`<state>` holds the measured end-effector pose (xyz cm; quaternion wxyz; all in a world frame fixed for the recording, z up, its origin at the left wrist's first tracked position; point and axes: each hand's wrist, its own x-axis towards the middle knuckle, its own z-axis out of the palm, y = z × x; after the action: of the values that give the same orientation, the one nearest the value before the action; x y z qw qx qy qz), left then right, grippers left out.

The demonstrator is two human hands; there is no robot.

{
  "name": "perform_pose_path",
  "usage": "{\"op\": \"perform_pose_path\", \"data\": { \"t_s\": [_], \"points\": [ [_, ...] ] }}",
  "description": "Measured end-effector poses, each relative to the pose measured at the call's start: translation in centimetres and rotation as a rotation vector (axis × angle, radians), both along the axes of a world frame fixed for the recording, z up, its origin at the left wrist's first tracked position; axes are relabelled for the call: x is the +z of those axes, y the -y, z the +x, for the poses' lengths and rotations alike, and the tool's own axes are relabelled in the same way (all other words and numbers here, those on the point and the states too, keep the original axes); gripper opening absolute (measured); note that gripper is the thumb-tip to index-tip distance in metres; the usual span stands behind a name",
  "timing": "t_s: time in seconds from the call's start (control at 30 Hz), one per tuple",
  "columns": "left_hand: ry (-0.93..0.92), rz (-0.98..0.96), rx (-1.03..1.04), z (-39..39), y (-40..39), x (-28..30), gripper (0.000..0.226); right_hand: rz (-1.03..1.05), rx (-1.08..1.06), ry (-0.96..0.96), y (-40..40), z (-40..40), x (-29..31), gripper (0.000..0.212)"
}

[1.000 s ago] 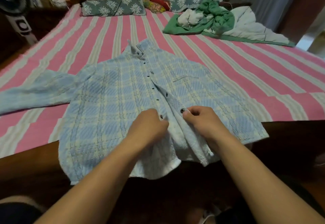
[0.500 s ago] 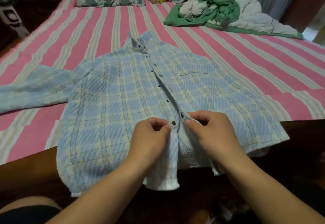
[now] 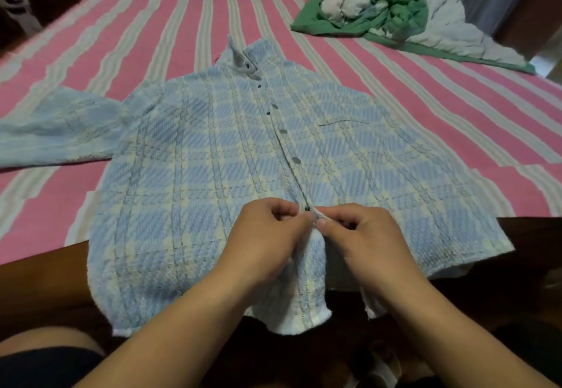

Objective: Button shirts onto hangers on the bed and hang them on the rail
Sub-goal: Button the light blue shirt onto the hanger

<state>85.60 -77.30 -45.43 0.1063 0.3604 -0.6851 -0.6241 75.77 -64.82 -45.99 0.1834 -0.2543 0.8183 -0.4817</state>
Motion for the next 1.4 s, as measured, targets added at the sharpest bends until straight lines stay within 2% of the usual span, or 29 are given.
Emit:
{"op": "perform_pose_path", "data": {
  "t_s": [0.07, 0.13, 0.2, 0.33, 0.5, 0.63, 0.77, 0.9, 1.03, 1.1, 1.17, 1.3, 1.37, 1.4],
  "points": [
    [0.015, -0.015, -0.013, 0.0, 0.1, -0.2, 0.033, -0.036, 0.010, 0.039, 0.1, 0.0, 0.2, 0.013],
    [0.018, -0.051, 0.030, -0.1, 0.0, -0.4, 0.021, -0.071, 0.012, 0.086, 0.1, 0.0, 0.3, 0.019],
    [0.009, -0.055, 0.068, -0.3, -0.1, -0.5, 0.011, -0.103, -0.003, 0.161, 0.1, -0.2, 0.6, 0.016],
    [0.009, -0.083, 0.084, -0.5, -0.2, -0.4, 0.011, -0.108, -0.010, 0.236, 0.0, -0.6, 0.8, 0.010],
    [-0.011, -0.044, 0.084, -0.4, -0.2, -0.4, 0.012, -0.029, 0.039, 0.123, 0.1, -0.4, 0.5, 0.018],
    [-0.025, 0.003, 0.071, -0.2, -0.1, -0.3, 0.008, 0.002, 0.048, 0.068, -0.2, -0.5, 0.5, 0.016],
    [-0.041, 0.090, 0.042, 0.1, 0.0, -0.2, 0.006, 0.057, 0.072, -0.071, -0.1, -0.2, 0.4, 0.019],
    [-0.029, 0.079, 0.094, -0.1, -0.5, -0.5, 0.004, 0.130, 0.085, -0.262, 0.3, 0.5, -0.3, 0.015],
    [-0.020, 0.032, 0.115, -0.1, -0.7, -0.3, 0.002, 0.119, 0.077, -0.313, 0.8, 0.7, -0.9, 0.012],
    [0.028, -0.094, 0.043, -0.1, -0.5, 0.0, 0.007, 0.145, 0.095, -0.309, 0.8, 0.2, -0.6, 0.012],
    [0.112, -0.222, -0.121, 0.0, -0.1, 0.5, 0.018, 0.207, 0.120, -0.310, 0.5, -0.6, 0.0, 0.014],
    [0.278, -0.227, -0.468, 1.0, 1.1, 1.9, 0.034, 0.476, 0.297, -0.271, -0.5, -1.4, 2.1, 0.010],
    [0.396, -0.338, -0.587, 1.7, 1.8, 2.6, 0.042, 0.580, 0.383, -0.251, -1.0, -1.4, 3.4, 0.019],
    [0.424, -0.402, -0.606, 1.9, 2.3, 3.1, 0.042, 0.560, 0.370, -0.217, -1.1, -1.6, 4.2, 0.026]
  ]
}}
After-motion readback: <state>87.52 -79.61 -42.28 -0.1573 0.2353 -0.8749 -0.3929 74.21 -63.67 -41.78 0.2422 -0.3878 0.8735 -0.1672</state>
